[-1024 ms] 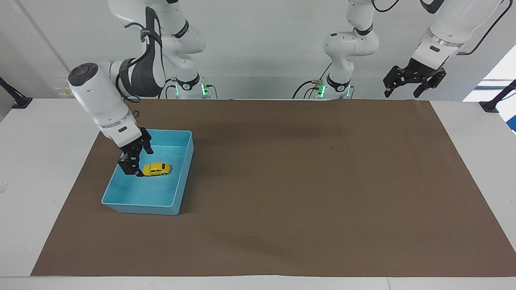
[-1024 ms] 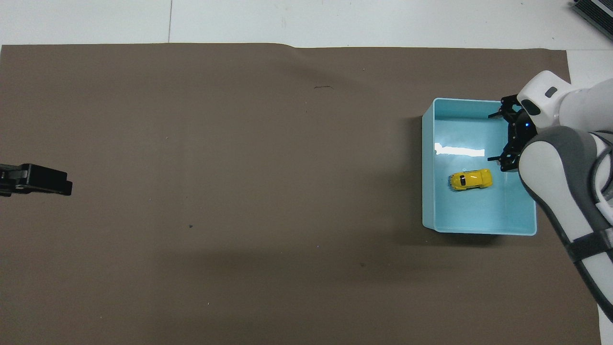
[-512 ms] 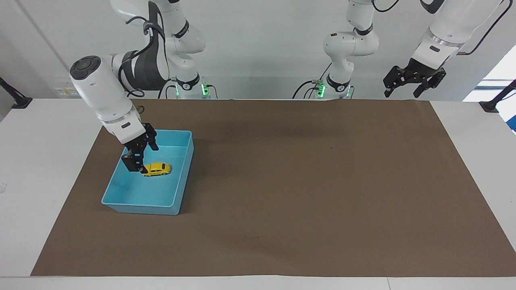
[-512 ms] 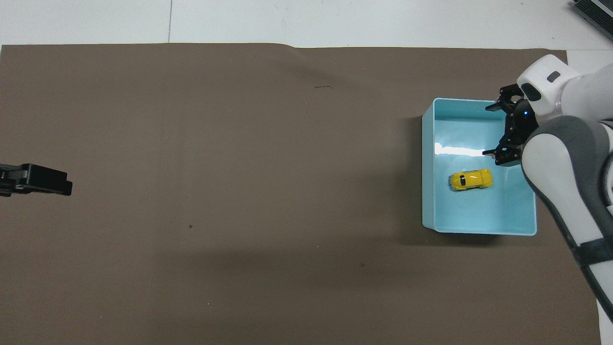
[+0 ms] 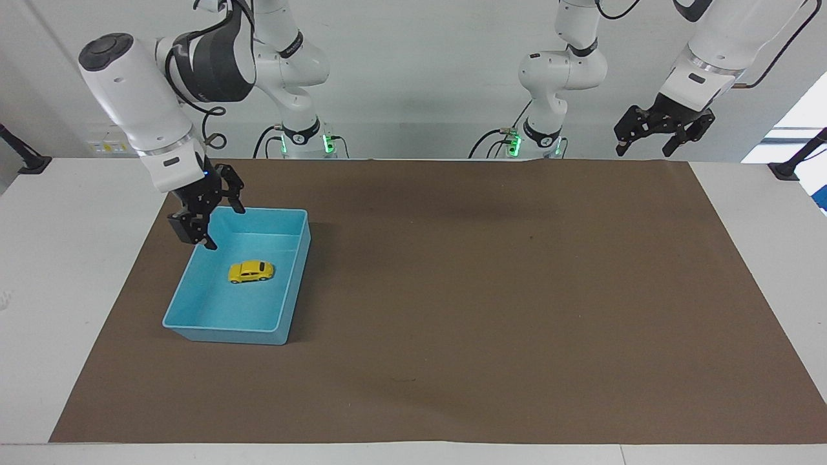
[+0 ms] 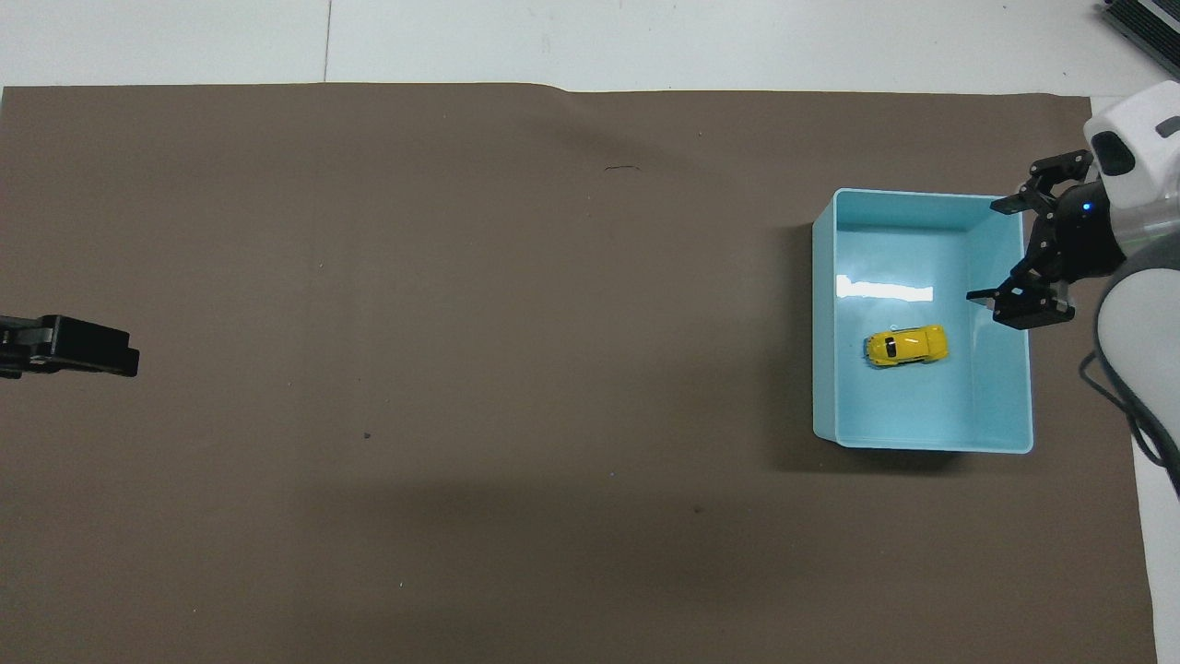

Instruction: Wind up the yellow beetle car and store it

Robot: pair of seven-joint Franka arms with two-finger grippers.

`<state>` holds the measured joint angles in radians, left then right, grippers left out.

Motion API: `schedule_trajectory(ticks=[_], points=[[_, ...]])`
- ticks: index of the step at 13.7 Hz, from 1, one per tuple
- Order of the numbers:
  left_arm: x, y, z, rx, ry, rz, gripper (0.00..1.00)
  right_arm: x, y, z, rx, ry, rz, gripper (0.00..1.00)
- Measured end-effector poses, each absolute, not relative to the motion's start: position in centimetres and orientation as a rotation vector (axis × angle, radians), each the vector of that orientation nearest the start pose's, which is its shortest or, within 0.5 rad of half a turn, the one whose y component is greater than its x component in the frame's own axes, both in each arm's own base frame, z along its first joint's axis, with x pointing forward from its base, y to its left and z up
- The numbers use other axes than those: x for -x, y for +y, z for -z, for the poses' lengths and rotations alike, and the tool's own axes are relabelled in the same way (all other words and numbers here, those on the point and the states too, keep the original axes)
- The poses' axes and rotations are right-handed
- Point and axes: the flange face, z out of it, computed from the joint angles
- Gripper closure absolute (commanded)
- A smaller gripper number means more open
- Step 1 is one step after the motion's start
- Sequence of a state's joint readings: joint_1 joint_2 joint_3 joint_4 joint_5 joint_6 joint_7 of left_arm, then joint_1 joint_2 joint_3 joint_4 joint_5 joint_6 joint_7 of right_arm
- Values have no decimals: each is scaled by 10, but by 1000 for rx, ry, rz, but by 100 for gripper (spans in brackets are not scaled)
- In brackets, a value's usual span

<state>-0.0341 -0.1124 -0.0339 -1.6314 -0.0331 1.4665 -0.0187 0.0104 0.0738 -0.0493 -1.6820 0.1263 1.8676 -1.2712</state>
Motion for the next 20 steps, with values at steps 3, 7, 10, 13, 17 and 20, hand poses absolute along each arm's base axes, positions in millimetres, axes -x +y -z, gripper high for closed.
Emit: schedule_trajectory(ticks=[3,7,10,13,17,20], points=[[-507,-39,-647,3166,82,-85,0,-586,-8,-573,2672,-1532,220,0],[-506,-39,-647,3166,82,-85,0,-569,8,-607,2776,-1294,214,0],[-506,-39,-647,3166,82,-85,0,-564,20,-613,2849,-1089,189,0],[-506,-39,-647,3166,82,-85,0,-561,28,-619,2903,-920,171,0],[-506,-39,-647,3166,82,-86,0,-554,27,-623,2966,-632,81,0],[-506,-39,-647,3166,82,-86,0,-550,23,-634,3026,-451,59,0]])
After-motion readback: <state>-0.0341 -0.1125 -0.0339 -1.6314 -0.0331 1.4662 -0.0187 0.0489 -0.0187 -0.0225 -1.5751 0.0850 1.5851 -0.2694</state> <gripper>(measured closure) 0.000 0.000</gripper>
